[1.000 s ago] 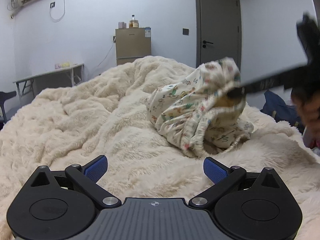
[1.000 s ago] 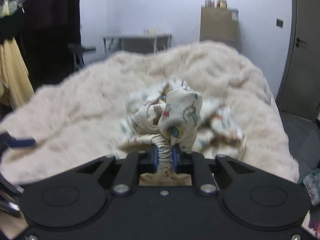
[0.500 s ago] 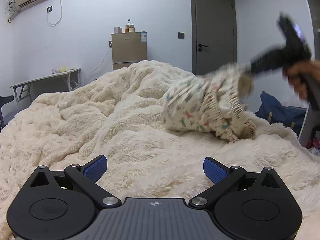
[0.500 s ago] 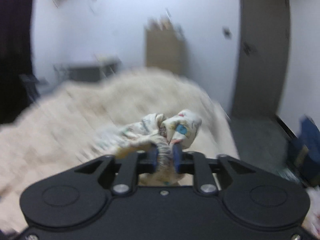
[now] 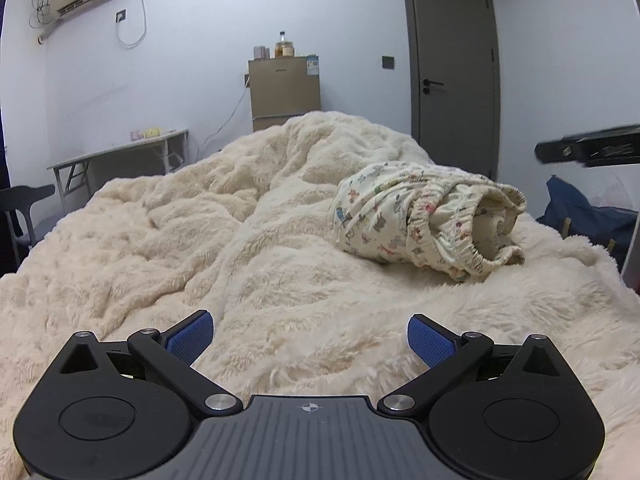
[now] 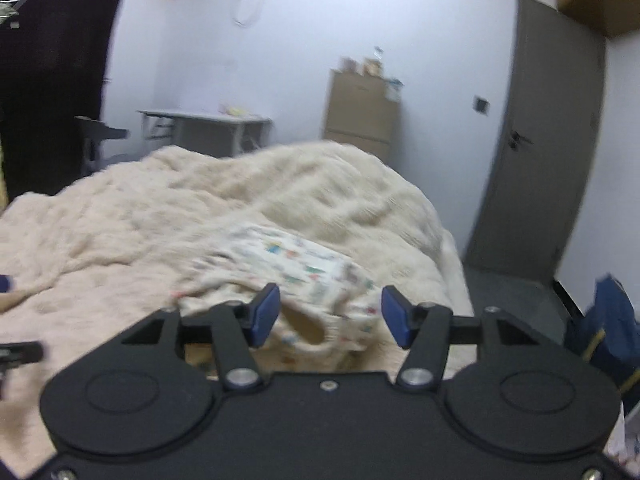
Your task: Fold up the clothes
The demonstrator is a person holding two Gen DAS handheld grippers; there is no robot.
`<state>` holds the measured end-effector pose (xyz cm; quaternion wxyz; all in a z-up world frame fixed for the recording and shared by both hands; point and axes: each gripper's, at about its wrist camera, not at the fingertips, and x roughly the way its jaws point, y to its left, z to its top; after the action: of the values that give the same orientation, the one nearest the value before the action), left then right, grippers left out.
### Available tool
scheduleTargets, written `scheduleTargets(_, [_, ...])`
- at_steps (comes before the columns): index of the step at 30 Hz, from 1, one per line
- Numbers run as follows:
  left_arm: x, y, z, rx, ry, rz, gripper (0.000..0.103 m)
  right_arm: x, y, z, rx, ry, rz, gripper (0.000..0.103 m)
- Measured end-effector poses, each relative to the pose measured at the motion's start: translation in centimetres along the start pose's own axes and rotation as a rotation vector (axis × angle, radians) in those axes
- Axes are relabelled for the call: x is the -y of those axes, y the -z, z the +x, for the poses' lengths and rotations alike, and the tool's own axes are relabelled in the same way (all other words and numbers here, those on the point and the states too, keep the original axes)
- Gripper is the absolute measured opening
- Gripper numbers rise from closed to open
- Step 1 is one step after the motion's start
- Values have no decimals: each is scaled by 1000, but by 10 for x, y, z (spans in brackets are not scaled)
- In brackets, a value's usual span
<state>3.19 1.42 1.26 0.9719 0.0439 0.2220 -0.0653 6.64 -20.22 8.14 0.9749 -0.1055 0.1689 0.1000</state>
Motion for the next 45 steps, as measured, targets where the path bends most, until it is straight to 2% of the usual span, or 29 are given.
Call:
scheduleTargets(2, [0, 0, 0, 0, 2, -2, 103, -18, 0, -11, 10, -73, -53, 55])
scheduleTargets(7, [1, 2, -4, 6, 3, 1, 103, -53, 14, 11, -123, -208, -186, 55])
scheduleTargets(9, [1, 2, -4, 5, 6, 1, 103, -64, 23, 36, -201, -210, -210, 54])
scheduleTargets(11, [1, 3, -3, 2, 8, 2, 103, -68, 26, 53, -238, -198, -216, 53])
scheduleTargets(12, [1, 3, -3, 1, 9, 2, 103, -69, 24, 67, -264, -188, -215, 47])
scheduleTargets(13, [1, 3, -3, 1, 10, 1, 103, -70, 27, 67, -268, -186, -213, 35])
scheduleTargets(14, [0, 3, -3, 1, 11, 1, 103, -69, 23, 79, -289, -178, -203, 29])
scheduleTargets(16, [0, 3, -2, 1, 12, -2, 103, -66, 12, 92, -297, -183, -177, 7])
scheduleTargets(18, [-1, 3, -2, 0, 20, -8, 103, -62, -5, 94, -290, -202, -142, 6])
scheduleTargets(20, [-2, 3, -1, -1, 32, -14, 103, -59, -19, 96, -261, -228, -105, 4])
scheduleTargets(22, [-2, 2, -1, 9, 49, -10, 103, -42, -50, 85, -209, -259, -6, 4])
scheduleTargets(28, [11, -1, -5, 51, 75, 62, 103, -16, -127, 50, -70, -291, 88, 4])
scheduleTargets(30, [15, -1, -6, 62, 74, 77, 103, -9, -172, 23, 22, -307, 108, 4])
scheduleTargets(38, [13, -6, -18, 117, 87, 71, 103, 22, -285, -54, 270, -291, 161, 4])
scheduleTargets(39, [10, -7, -21, 126, 89, 64, 103, 26, -293, -63, 281, -277, 159, 4])
scheduleTargets(42, [4, -9, -30, 147, 98, 49, 103, 37, -284, -66, 262, -217, 130, 4])
scheduleTargets(44, [0, -10, -35, 161, 106, 42, 103, 48, -264, -63, 233, -202, 140, 4])
scheduleTargets(45, [-1, -11, -36, 165, 106, 39, 103, 58, -244, -58, 201, -201, 147, 4])
